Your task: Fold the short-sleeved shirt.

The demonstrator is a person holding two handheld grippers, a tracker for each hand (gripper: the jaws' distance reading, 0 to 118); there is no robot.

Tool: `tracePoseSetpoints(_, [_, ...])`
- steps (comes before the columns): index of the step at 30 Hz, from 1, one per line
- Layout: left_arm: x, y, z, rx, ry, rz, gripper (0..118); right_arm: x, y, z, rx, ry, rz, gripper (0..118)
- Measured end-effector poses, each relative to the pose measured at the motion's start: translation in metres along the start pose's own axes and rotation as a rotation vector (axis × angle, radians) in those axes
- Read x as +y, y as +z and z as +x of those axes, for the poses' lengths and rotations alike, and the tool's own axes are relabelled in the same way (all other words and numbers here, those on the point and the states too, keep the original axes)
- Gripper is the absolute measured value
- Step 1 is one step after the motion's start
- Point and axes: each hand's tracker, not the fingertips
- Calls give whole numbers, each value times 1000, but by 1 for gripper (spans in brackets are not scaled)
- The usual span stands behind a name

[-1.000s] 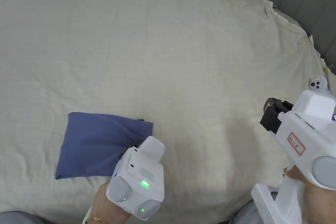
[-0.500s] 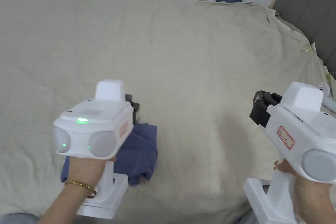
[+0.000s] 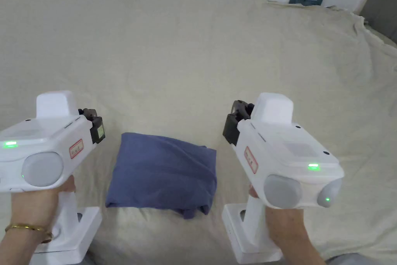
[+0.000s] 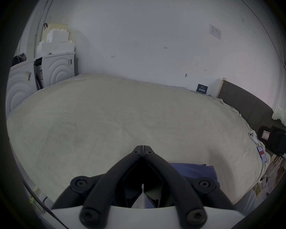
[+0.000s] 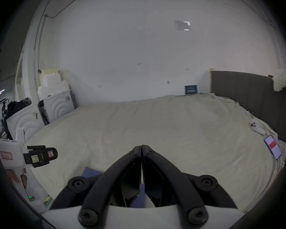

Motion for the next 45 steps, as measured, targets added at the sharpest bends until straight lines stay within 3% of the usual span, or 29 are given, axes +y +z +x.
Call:
tracePoseSetpoints(8, [-18, -4, -19, 4, -13, -30, 0, -69, -53, -77, 21, 37, -116, 0])
tracePoseSetpoints(16, [-31, -18, -25, -15, -3, -75, 0, -130, -68, -88, 8, 60, -269, 0])
tracePoseSetpoints(23, [-38, -26, -25, -21, -10, -97, 0, -141, -70, -87, 1, 64, -244, 0])
tracePoseSetpoints(27, [-29, -33, -36, -93, 13, -140, 0, -139, -70, -85, 9, 69, -247, 0])
tracePoseSetpoints(29, [-19, -42, -50, -171, 84, -218, 12, -136, -70, -82, 20, 49, -259, 0])
tracePoseSetpoints(33, [-6, -70, -81, -255, 280, -347, 108, -136, -69, -81, 33, 59, -256, 0])
tracePoseSetpoints(34, [-4, -75, -86, -279, 298, -353, 116, -137, -69, -81, 33, 60, -254, 0])
tracePoseSetpoints(40, [1, -113, -105, -548, 435, -572, 117, -138, -69, -82, 23, 42, -246, 0])
tracePoseSetpoints(45, [-13, -133, -91, -659, 405, -721, 117, -138, -69, -80, 28, 25, -249, 0])
